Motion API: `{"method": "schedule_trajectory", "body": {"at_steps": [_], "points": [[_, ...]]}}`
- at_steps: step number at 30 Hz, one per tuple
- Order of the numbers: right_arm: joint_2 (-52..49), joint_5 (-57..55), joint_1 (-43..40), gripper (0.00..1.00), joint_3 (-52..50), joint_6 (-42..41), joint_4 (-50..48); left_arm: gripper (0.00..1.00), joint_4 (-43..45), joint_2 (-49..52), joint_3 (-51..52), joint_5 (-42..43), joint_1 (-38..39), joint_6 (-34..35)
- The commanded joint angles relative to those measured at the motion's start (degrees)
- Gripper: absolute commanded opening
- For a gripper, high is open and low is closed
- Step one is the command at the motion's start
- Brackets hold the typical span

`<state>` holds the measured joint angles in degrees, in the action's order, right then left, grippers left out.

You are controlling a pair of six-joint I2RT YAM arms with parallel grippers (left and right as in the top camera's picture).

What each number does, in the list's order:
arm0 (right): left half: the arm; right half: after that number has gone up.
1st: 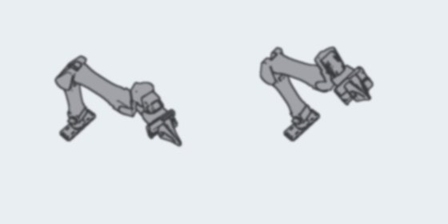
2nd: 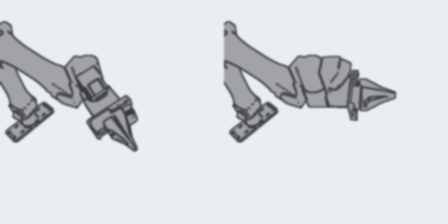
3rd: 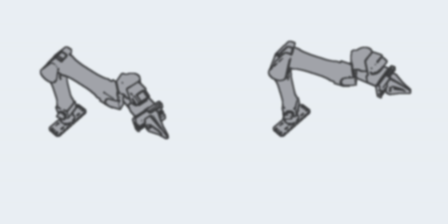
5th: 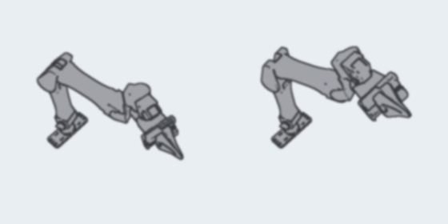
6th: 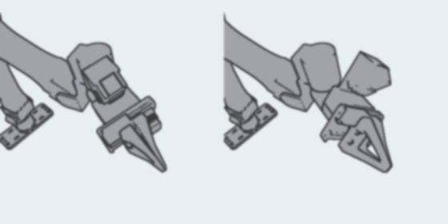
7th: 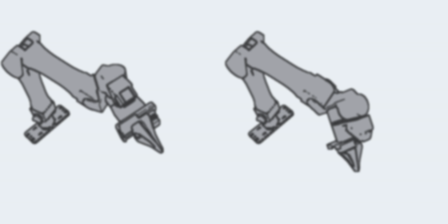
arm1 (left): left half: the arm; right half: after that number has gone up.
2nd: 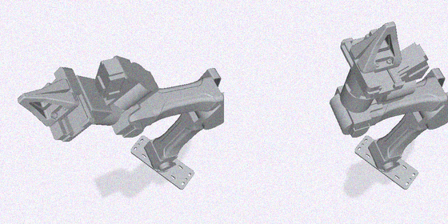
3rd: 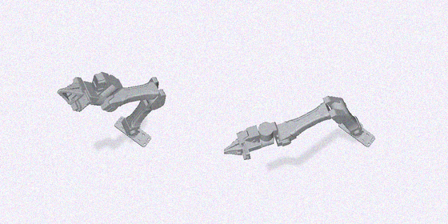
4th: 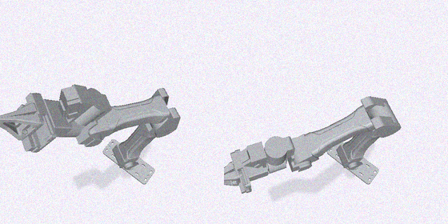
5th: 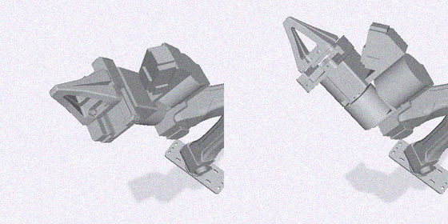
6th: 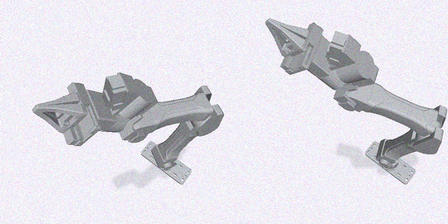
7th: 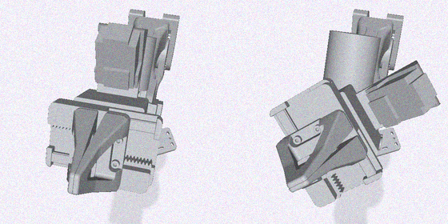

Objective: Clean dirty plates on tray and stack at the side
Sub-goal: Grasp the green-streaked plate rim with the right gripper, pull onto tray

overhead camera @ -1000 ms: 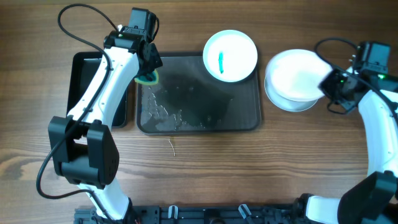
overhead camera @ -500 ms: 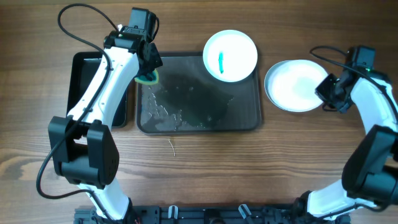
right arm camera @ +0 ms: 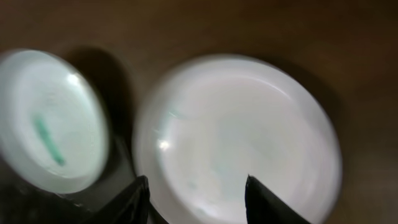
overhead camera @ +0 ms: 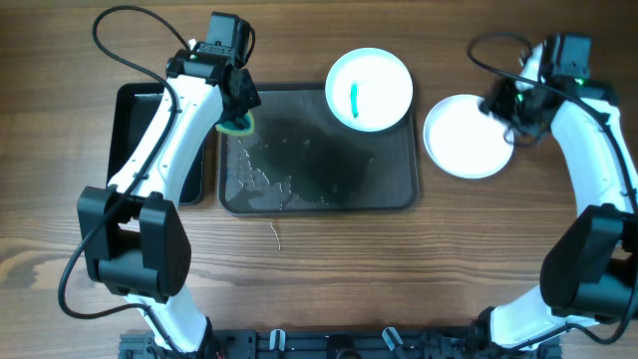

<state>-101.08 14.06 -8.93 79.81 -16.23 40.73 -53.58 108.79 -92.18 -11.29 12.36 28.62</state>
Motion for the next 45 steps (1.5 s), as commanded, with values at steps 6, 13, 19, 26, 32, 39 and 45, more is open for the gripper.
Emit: {"method": "schedule_trajectory", "body": {"at_steps": [6,13,19,26,32,39,45], "points": [[-9.79,6.4,12.13,0.5,5.64,4.17,-10.97,0.04,0.22,0.13,0.48,-0.04,0.17,0.11],[-18.12,-3.54,16.39,0.48,7.61,4.39,-17.42,0.04,0.2,0.13,0.48,-0.07,0.17,0.11],[-21.35,-6.84,16.37,0.45,7.61,7.3,-17.97,0.04,0.17,0.13,0.48,-0.07,0.15,0.09],[-23.02,-6.82,16.39,0.4,7.56,8.7,-19.54,0.04,0.2,0.13,0.48,-0.07,0.15,0.11],[-23.23,-6.8,16.39,0.19,7.56,8.59,-20.17,0.04,0.17,0.13,0.48,-0.07,0.17,0.11],[-23.21,-4.79,16.59,0.04,7.56,8.5,-19.3,0.04,0.17,0.13,0.48,-0.04,0.17,0.11],[-20.87,-1.18,19.21,0.04,7.58,4.39,-12.83,0.04,0.15,0.13,0.48,-0.04,0.17,0.11]]}}
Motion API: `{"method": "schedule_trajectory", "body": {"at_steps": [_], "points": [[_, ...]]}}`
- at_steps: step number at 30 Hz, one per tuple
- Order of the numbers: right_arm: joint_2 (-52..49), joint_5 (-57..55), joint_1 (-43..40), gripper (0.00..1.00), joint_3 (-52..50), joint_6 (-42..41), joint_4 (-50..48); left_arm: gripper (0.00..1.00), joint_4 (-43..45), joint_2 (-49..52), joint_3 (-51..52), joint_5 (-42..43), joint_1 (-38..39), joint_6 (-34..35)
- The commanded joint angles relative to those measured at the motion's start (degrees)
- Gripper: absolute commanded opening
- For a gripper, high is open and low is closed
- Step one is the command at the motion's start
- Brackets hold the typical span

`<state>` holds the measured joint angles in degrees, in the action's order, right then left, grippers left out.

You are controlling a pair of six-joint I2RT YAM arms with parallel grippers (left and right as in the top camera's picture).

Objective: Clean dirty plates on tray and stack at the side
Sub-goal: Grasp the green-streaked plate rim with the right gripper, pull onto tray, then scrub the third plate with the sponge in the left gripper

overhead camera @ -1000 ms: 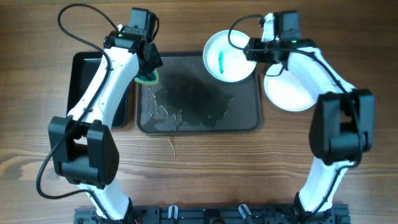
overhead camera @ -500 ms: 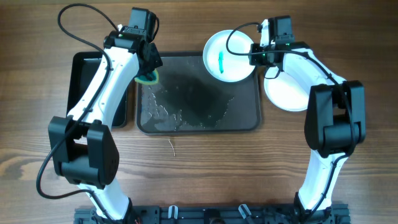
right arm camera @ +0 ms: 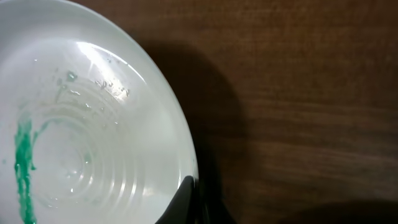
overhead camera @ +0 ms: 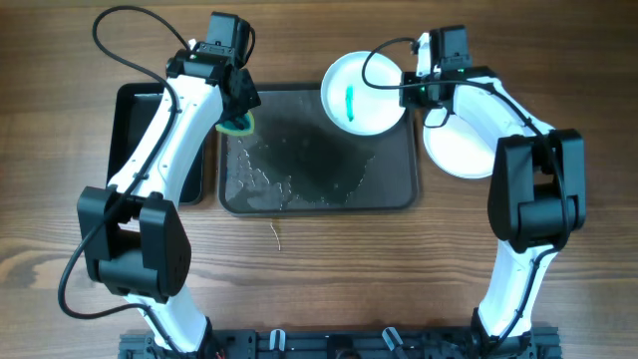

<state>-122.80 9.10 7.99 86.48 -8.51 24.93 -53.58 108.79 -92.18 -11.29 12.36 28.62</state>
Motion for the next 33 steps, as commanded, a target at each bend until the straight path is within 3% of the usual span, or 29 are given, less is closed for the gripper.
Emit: {"method": "schedule_trajectory", "body": {"at_steps": [1,6,16,20,25,27,33], "points": [[1.46,4.72,3.04,0.04,0.92,-4.59,4.63,0.04,0.17,0.13,0.48,-0.04,0.17,0.11],[2.89,8.85,7.37,0.04,0.9,-15.67,13.88,0.04,0.15,0.13,0.48,-0.04,0.17,0.11],[2.86,8.83,13.25,0.05,0.09,-19.02,21.42,0.04,0.11,0.13,0.48,-0.02,0.17,0.11],[2.8,6.16,13.92,0.17,0.0,-19.15,20.55,0.04,0.15,0.13,0.48,0.81,0.39,0.09],[2.78,6.21,13.6,0.22,-1.18,-22.47,17.73,0.04,0.2,0.13,0.48,2.08,0.39,-1.42],[2.75,6.19,13.6,0.22,-2.27,-23.67,16.85,0.04,0.17,0.13,0.48,2.56,0.44,-1.44],[2.58,6.16,13.6,0.05,-6.67,-26.1,12.46,0.04,0.22,0.2,0.48,3.26,0.57,-1.44]]}}
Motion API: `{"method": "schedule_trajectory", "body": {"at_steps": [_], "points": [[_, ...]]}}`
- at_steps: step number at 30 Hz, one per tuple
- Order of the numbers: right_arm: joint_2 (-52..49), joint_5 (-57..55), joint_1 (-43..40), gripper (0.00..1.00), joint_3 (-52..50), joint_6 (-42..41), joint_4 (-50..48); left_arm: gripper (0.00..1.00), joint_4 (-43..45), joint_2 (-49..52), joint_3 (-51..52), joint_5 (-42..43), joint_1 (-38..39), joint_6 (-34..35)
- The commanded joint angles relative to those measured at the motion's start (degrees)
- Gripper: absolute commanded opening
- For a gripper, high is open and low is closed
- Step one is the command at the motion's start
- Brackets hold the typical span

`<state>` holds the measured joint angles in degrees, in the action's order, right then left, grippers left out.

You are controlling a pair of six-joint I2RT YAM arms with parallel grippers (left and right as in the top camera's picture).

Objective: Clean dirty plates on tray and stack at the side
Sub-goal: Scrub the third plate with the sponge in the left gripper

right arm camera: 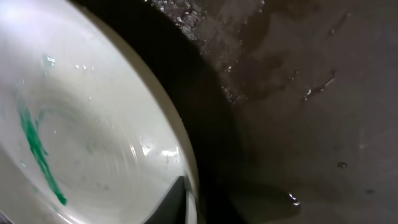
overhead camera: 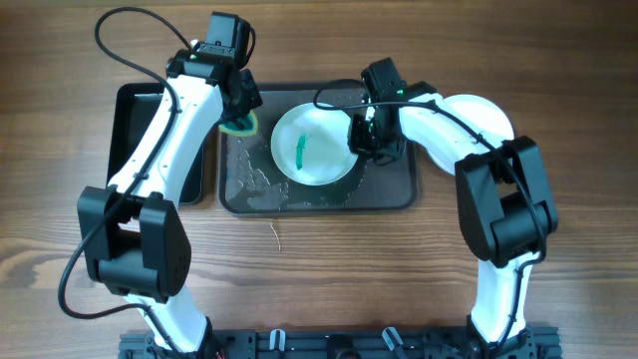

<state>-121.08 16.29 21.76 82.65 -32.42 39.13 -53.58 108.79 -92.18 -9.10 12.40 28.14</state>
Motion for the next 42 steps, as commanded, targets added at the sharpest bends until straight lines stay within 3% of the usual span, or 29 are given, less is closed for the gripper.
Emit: {"method": "schedule_trajectory", "body": {"at_steps": [1,5,11,16,29,33,35,38,42], "points": [[0.85,-1.03,-0.17,0.04,-3.26,-1.99,-2.45,0.04,0.22,0.28,0.48,1.2,0.68,-0.94],[0.85,-1.22,-0.17,0.04,-4.09,1.16,-4.68,0.04,1.14,1.31,0.57,2.45,2.12,-1.29],[0.85,-1.25,-0.17,0.04,-4.13,3.96,-4.83,0.04,8.72,4.44,3.17,15.23,4.46,-10.91],[0.85,-1.27,-0.17,0.04,-4.13,3.98,-5.03,0.04,9.64,8.96,3.48,18.1,5.51,-15.72],[0.85,-1.27,-0.17,0.04,-4.13,3.98,-5.46,0.04,8.83,16.72,7.37,22.08,6.36,-16.15],[0.85,-1.25,-0.17,0.04,-4.13,3.96,-5.49,0.04,8.44,16.72,7.98,40.89,8.35,-28.39],[0.85,-1.25,-0.17,0.04,-4.13,3.96,-5.49,0.04,9.29,16.72,7.98,45.33,9.27,-30.91],[0.85,-1.22,-0.17,0.04,-4.13,3.96,-5.46,0.04,12.24,16.72,7.98,44.68,9.66,-29.16],[0.85,-1.22,-0.17,0.04,-4.15,3.91,-5.46,0.04,17.44,16.72,7.98,30.71,8.48,-15.45]]}}
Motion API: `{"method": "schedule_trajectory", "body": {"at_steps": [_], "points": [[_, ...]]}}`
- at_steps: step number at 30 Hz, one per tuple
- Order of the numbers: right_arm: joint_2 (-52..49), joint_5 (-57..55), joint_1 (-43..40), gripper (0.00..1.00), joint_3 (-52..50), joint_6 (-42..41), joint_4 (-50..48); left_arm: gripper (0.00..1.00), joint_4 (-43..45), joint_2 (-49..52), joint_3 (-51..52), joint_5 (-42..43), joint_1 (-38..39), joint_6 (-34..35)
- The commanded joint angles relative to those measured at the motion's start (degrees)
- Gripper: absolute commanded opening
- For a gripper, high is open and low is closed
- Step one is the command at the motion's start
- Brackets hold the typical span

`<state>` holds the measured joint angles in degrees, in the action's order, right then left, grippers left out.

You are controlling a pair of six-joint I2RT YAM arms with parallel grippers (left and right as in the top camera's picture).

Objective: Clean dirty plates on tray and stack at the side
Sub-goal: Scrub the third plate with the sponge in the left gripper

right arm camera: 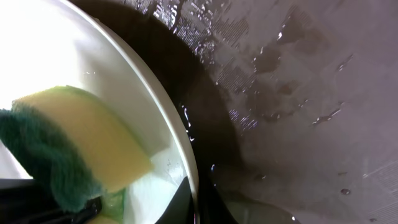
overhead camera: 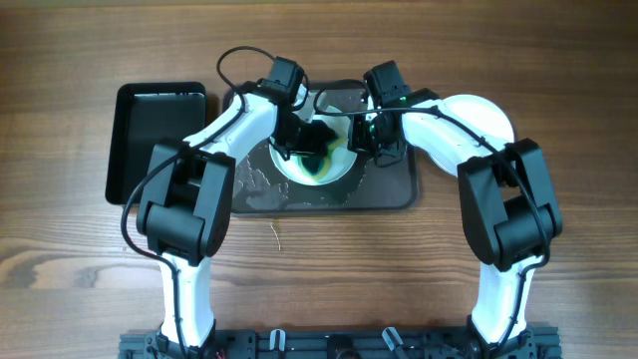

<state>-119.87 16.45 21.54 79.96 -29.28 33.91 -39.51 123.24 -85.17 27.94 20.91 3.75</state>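
A white plate [overhead camera: 329,168] lies on the wet black tray [overhead camera: 389,189], left of its middle. My right gripper [overhead camera: 365,136] is shut on the plate's right rim, and in the right wrist view the right gripper [right arm camera: 196,208] pinches that rim with one finger inside the plate [right arm camera: 74,56]. My left gripper [overhead camera: 307,134] is over the plate, shut on a yellow and green sponge [right arm camera: 81,146] that presses on the plate's inside. Green soap [overhead camera: 317,172] smears the plate under the sponge.
A smaller black tray [overhead camera: 159,140] stands to the left of the wet tray. Water drops cover the wet tray's floor [right arm camera: 298,112]. Bare wooden table [overhead camera: 319,269] lies in front. My right arm [overhead camera: 478,115] covers the spot to the right of the tray.
My left gripper with the sponge has moved from the tray's back left corner onto the plate. The green streak is now under the sponge. The right gripper still holds the rim.
First my right gripper hung open over a clean plate to the right of the tray, and the stained plate sat at the tray's back right corner. Then it was at that plate's rim. Later the plate lay in the tray, held. Now the sponge rests on it.
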Motion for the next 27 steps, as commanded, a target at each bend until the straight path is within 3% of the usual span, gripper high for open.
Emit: {"method": "schedule_trajectory", "body": {"at_steps": [1,4,7,10,12,17,23,27], "points": [[-0.35,-1.38,0.04,0.04,-1.46,0.72,-0.24,0.04,4.42,2.27,0.96,-11.89,-0.39,12.7],[-0.35,-1.38,0.04,0.04,-1.55,0.66,-0.24,0.04,6.45,2.27,0.96,-29.62,-1.27,21.38],[-0.57,-1.36,0.04,0.04,-1.68,0.63,-0.24,0.04,6.56,2.27,0.96,-45.59,-1.42,25.73],[-0.68,-1.31,0.04,0.04,-1.7,0.63,-0.22,0.04,5.35,2.27,0.96,-54.55,-1.01,26.75],[-0.68,-0.87,0.04,0.04,-1.7,0.63,-0.22,0.04,3.69,2.27,0.96,-55.21,-0.85,26.75],[-0.68,1.68,0.04,0.04,-1.7,0.83,-0.2,0.04,-3.08,2.27,0.96,-44.74,-0.79,25.7],[-0.68,11.37,-0.2,0.04,-1.7,3.96,-1.44,0.04,-6.51,2.27,0.96,-8.28,-0.79,3.96],[-0.68,16.79,-0.28,0.04,-1.73,5.11,-3.15,0.04,-6.82,2.27,0.96,4.76,-0.76,-0.55]]}}
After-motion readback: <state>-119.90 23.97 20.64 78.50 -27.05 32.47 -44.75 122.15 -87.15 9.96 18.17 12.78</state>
